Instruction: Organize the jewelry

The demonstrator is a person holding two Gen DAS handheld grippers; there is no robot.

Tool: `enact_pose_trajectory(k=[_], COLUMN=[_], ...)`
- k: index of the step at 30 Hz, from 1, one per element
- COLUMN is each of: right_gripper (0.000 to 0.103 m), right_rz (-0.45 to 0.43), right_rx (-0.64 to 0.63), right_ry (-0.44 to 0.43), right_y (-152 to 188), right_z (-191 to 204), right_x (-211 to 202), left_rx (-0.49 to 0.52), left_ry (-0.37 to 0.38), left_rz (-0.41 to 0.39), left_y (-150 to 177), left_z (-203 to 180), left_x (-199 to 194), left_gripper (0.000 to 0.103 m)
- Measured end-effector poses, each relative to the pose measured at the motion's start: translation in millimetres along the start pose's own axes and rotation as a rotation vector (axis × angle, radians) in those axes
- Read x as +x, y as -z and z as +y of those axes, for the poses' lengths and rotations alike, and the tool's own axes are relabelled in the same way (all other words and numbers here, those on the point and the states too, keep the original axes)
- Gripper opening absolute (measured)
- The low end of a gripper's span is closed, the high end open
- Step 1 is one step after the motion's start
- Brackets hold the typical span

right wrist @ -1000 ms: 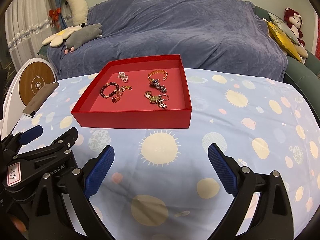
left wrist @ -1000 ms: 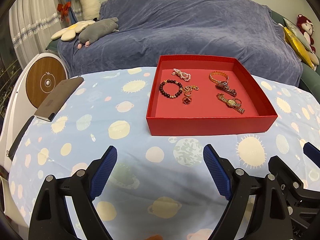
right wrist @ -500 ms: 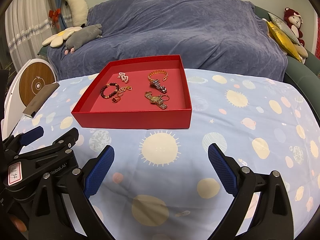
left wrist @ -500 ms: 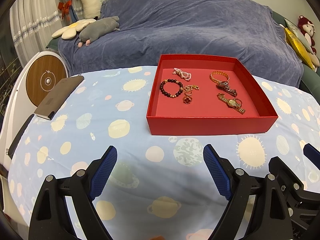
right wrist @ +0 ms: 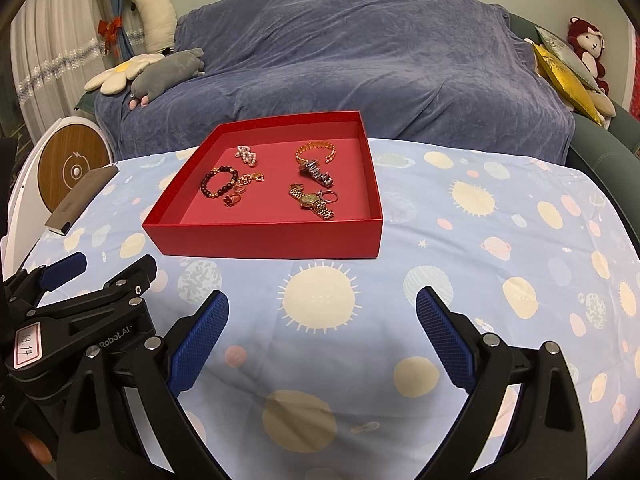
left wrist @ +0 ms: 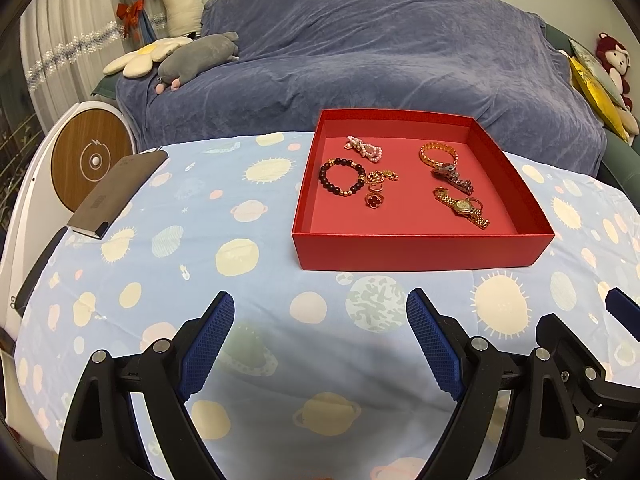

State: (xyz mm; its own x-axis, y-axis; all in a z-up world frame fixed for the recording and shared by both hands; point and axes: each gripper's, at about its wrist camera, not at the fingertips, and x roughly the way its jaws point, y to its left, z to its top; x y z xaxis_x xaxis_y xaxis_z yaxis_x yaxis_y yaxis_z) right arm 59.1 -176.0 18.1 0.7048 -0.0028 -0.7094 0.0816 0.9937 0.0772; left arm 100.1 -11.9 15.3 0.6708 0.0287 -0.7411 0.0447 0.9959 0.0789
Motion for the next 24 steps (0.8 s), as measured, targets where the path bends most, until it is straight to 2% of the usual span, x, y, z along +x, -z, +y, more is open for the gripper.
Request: enact_pose_trajectory(k=[24], right_gripper=[0.092], right_rz=[-0.001], right_rx=[-0.002], right_ry=[0.001], right_y=[0.0], right_z=[0.3], right_x=[-0.3], left_rx=[-0.008], left_ry=[0.006], left_rz=[0.006], left_y=[-0.4], left_z=[-0.5], left_x=[-0.3], left_gripper=[0.085])
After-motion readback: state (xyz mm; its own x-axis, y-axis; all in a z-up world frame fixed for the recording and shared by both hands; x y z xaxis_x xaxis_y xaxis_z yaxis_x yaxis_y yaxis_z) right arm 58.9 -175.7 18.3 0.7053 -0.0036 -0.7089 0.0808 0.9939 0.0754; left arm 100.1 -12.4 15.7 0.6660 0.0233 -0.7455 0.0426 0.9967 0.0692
